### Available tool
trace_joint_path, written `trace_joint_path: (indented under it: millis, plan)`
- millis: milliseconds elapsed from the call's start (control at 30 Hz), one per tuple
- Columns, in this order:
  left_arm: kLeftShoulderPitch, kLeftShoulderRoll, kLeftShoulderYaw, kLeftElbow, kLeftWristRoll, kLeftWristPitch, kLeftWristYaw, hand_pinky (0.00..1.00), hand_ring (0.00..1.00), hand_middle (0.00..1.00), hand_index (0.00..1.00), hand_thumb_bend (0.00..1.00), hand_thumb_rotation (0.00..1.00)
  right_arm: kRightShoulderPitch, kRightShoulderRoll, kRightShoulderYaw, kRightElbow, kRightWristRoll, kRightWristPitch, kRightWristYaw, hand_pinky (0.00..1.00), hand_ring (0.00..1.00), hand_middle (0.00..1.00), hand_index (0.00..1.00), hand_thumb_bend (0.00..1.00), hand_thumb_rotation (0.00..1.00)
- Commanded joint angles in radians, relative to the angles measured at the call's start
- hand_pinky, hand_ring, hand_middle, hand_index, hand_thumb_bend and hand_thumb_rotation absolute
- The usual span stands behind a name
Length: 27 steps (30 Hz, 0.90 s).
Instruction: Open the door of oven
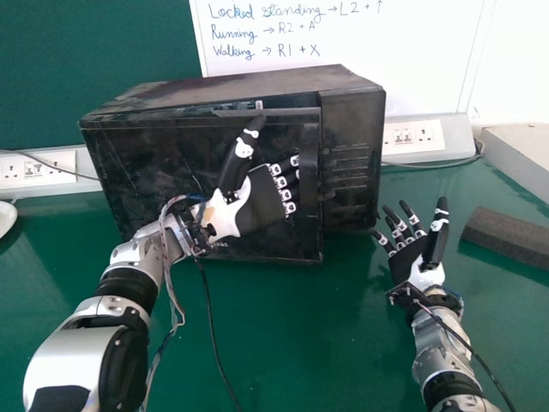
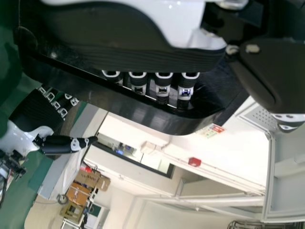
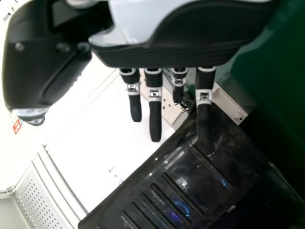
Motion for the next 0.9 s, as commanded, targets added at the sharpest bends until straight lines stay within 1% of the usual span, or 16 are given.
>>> trace_joint_path:
  millis: [0, 167, 433, 500, 733, 800, 867]
  plan:
    - [0.006, 0.011, -0.001, -0.034, -0.027, 0.018, -0.056, 0.48, 0.58, 0.68, 0.81, 0.92, 0.85, -0.015, -0.004, -0.004, -0.004, 0.01, 0.004, -0.002, 0.87, 0.94, 1.0, 1.0, 1.0, 1.0]
    - [0.023, 0.026, -0.023, -0.067, -0.025, 0.033, -0.153, 0.49, 0.57, 0.7, 0.8, 0.9, 0.88, -0.017, -0.004, -0.005, -0.001, 0.009, 0.004, -0.006, 0.86, 0.94, 1.0, 1.0, 1.0, 1.0]
    - [0.058, 0.054, -0.051, -0.12, -0.025, 0.01, -0.27, 0.45, 0.54, 0.68, 0.77, 0.89, 0.9, -0.019, -0.005, -0.008, 0.001, 0.015, 0.008, 0.005, 0.9, 0.96, 1.0, 1.0, 1.0, 1.0]
    - [0.066, 0.063, -0.055, -0.124, -0.028, 0.0, -0.299, 0.44, 0.53, 0.68, 0.77, 0.89, 0.9, -0.019, -0.005, -0.006, 0.001, 0.012, 0.007, 0.001, 0.89, 0.95, 1.0, 1.0, 1.0, 1.0]
    - [0.083, 0.108, -0.053, -0.058, -0.014, -0.065, -0.391, 0.45, 0.53, 0.68, 0.77, 0.88, 0.86, -0.02, -0.008, -0.004, 0.006, 0.007, 0.008, -0.008, 0.86, 0.94, 1.0, 1.0, 1.0, 1.0]
    - [0.085, 0.117, -0.053, -0.039, -0.022, -0.087, -0.42, 0.45, 0.54, 0.69, 0.78, 0.86, 0.86, -0.021, -0.009, -0.004, 0.007, 0.007, 0.009, -0.006, 0.86, 0.94, 1.0, 1.0, 1.0, 1.0]
    - [0.091, 0.127, -0.065, -0.035, -0.038, -0.094, -0.427, 0.45, 0.54, 0.7, 0.79, 0.87, 0.85, -0.021, -0.008, -0.003, 0.007, 0.008, 0.009, -0.005, 0.86, 0.94, 1.0, 1.0, 1.0, 1.0]
